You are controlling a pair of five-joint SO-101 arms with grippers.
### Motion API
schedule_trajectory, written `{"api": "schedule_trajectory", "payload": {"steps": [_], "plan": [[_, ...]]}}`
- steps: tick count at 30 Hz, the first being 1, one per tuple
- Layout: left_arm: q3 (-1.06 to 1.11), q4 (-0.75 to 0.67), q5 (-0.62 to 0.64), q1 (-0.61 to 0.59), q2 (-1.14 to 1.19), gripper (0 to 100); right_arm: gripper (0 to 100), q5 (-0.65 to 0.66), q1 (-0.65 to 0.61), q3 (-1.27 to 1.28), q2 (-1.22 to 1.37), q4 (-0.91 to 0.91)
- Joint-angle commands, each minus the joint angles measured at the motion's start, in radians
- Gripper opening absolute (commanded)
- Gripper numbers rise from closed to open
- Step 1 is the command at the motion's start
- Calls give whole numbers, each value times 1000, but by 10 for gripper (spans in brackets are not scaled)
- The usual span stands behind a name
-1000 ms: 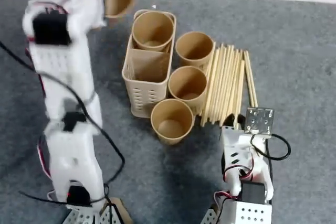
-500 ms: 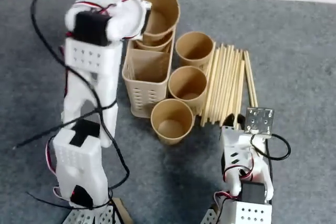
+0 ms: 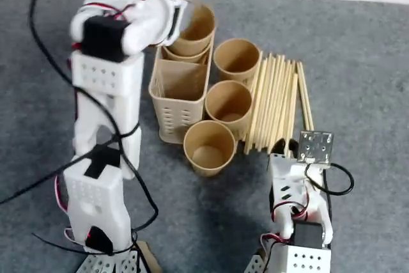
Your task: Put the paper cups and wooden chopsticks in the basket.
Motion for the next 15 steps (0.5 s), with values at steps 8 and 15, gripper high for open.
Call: {"api": "schedule_trajectory", "payload": {"steps": [8,15], "plan": [[2,143,92,-206,-70,207,75,17,-4,-15,-1,94],[519,138,26,-260,-321,207,75,68,-4,-320,246,225]]}}
